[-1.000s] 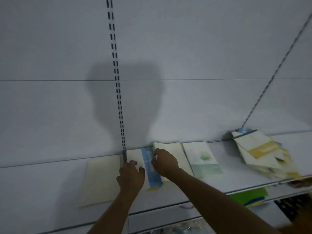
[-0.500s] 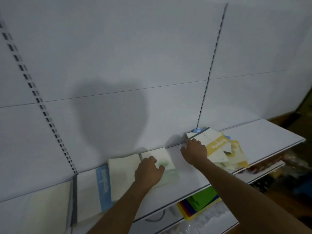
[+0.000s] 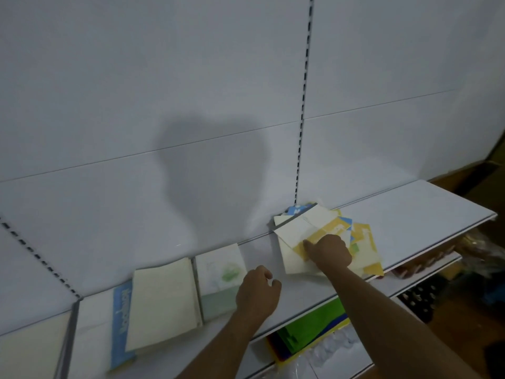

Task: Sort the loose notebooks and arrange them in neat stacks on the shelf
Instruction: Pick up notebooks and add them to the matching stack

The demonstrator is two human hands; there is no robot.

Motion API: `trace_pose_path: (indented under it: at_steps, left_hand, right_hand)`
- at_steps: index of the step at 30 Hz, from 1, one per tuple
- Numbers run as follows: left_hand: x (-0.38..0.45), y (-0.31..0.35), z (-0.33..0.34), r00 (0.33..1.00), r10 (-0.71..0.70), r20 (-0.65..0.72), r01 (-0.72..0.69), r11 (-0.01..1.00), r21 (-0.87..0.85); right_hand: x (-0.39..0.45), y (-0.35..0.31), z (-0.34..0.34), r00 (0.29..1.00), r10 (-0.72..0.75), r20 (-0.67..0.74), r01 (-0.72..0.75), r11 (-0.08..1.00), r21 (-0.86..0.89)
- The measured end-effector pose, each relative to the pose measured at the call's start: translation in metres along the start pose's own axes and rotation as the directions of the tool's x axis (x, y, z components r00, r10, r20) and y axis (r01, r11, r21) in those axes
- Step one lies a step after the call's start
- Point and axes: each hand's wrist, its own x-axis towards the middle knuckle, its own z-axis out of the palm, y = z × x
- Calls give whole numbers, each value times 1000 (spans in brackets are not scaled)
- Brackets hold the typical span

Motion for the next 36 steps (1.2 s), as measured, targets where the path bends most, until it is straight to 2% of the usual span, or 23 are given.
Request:
trace_pose_path:
  at_steps: [7, 11, 17, 21, 25, 28, 32, 36]
  left_hand:
    - [11, -20, -15, 998, -11, -60, 13, 999, 31]
    - [25, -20, -14, 998, -40, -44, 40, 999, 4]
    - [49, -2, 18, 954, -202, 224, 260, 926, -275]
    - [62, 12, 37, 939, -267, 217, 341, 801, -491]
    - [65, 14, 43, 952, -285, 114, 306, 854, -420]
    - [63, 11, 40, 957, -266, 113, 288, 849, -442]
    - [56, 0, 24, 954, -242, 178, 301, 756, -581]
    - [46, -23, -5, 955, -254, 153, 293, 719, -630]
  right_hand:
    - [3, -12, -1, 995, 67, 73, -71, 997, 44]
    - [-1, -14, 4, 993, 91, 76, -98, 992, 82]
    - [-2, -7, 0, 990, 85, 115, -99, 988, 121]
    - [-1, 2, 0, 988, 39, 152, -51, 996, 74]
    - [3, 10, -4, 977, 6, 211, -26, 996, 90]
    - [5, 7, -6, 986, -27, 165, 5, 991, 133]
    - [7, -7, -2, 994, -68, 88, 51, 981, 190]
    - [0, -35, 9, 984, -168, 56, 150, 959, 238]
